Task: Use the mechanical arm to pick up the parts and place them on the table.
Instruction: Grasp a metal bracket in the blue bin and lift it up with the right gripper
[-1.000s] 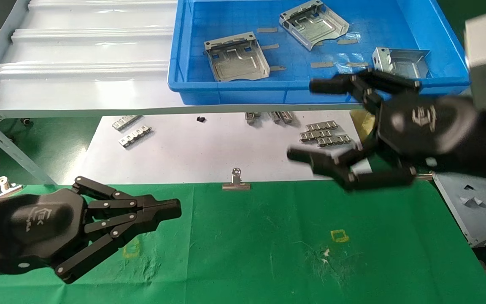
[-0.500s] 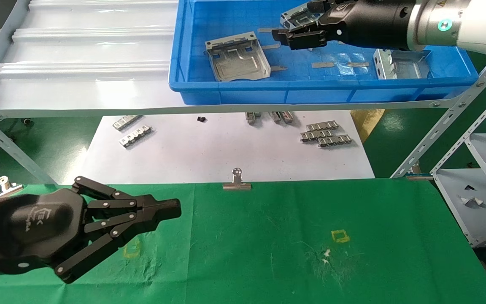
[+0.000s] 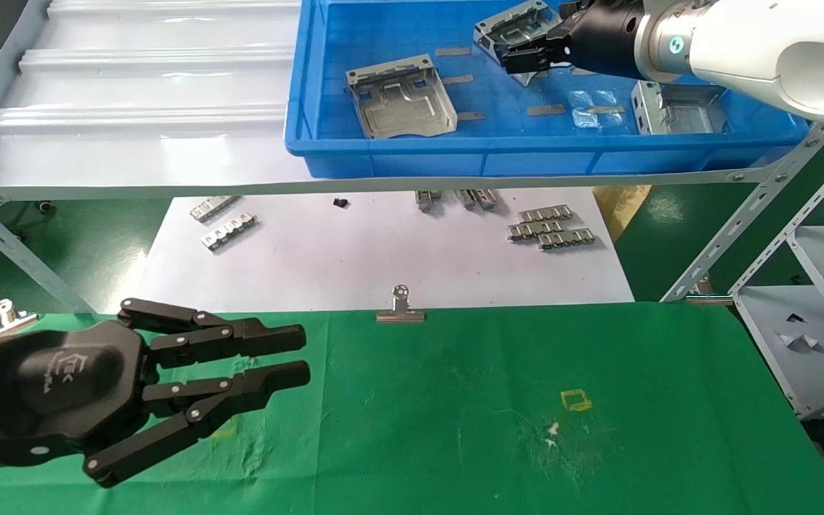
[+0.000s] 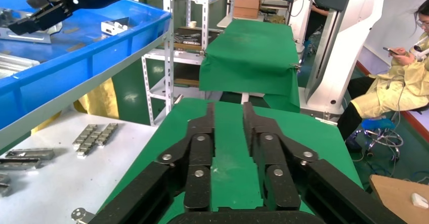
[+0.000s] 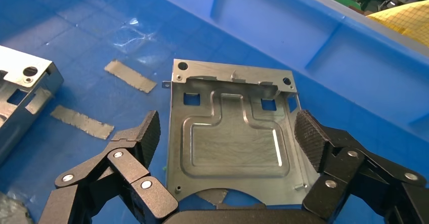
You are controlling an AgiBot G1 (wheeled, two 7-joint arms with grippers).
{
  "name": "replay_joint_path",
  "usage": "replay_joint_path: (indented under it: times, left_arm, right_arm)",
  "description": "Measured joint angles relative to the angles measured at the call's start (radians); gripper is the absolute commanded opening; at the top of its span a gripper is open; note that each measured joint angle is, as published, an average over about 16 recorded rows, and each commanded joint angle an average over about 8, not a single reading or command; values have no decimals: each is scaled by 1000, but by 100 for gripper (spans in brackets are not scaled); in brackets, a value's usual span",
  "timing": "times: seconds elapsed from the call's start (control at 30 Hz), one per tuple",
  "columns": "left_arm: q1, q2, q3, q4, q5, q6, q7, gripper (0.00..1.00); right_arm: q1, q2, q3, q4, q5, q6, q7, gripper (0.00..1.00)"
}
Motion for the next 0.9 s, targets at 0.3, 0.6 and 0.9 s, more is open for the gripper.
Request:
replay_joint_path:
  times: [0.3, 0.6, 0.9]
  left_arm:
    - [0, 0, 0, 0, 0, 0, 0, 100]
    - [0, 0, 0, 0, 0, 0, 0, 100]
    - [0, 0, 0, 0, 0, 0, 0, 100]
  right_arm:
    - [-13, -18, -7, 12, 11, -5, 28, 0]
    - [-49, -23, -27, 50, 29, 19, 94, 0]
    - [-64, -22, -70, 76, 28, 52, 146, 0]
